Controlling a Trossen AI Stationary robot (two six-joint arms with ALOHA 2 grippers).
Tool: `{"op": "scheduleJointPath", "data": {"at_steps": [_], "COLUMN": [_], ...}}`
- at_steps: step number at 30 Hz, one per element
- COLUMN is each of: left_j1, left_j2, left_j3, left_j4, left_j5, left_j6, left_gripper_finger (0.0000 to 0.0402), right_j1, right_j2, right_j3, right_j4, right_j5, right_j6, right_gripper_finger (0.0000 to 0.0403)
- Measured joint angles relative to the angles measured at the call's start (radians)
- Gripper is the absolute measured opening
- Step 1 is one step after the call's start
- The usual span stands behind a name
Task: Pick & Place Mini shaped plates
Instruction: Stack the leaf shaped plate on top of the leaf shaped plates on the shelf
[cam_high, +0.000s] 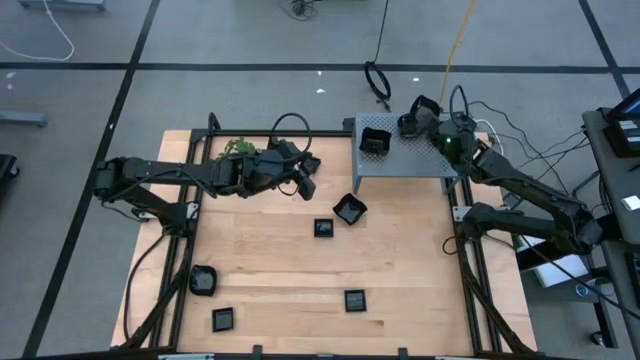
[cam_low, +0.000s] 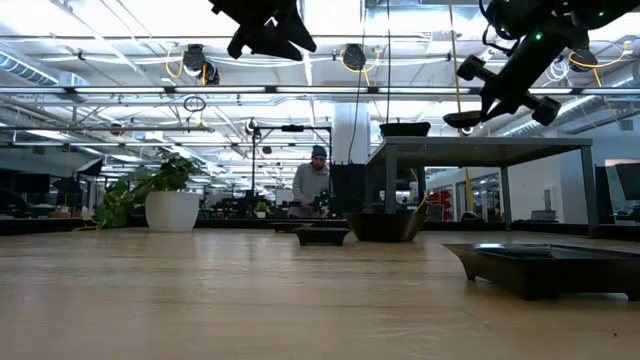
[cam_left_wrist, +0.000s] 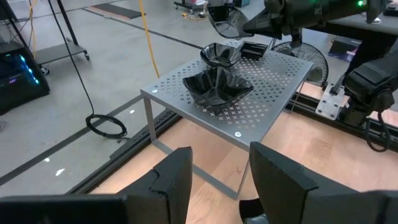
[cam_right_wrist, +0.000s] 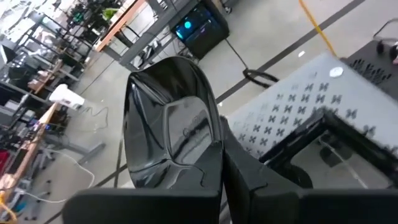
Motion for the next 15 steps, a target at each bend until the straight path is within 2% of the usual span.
{"op": "scheduleJointPath", "data": {"at_steps": [4, 7, 15], "left_j1": [0.0, 0.0, 0.0], "left_j2": [0.0, 0.0, 0.0], "left_j3": [0.0, 0.0, 0.0], "left_j4": [0.0, -0.005, -0.033], "left_j5": [0.0, 0.001, 0.06], "left_j6": [0.0, 0.0, -0.002], "left_gripper_finger": [0.0164, 0.0164, 0.0163], "right_j1": [0.005, 0.004, 0.004], "right_j2": [0.0, 0.0, -0.004], "right_j3": [-0.021, -0.023, -0.023], "right_j4": [0.029, 0.066, 0.188], "right_j5": [-0.003, -0.049, -0.209], "right_j6": [-0.011, -0.067, -0.465], "right_gripper_finger": [0.0, 0.0, 0.0]}}
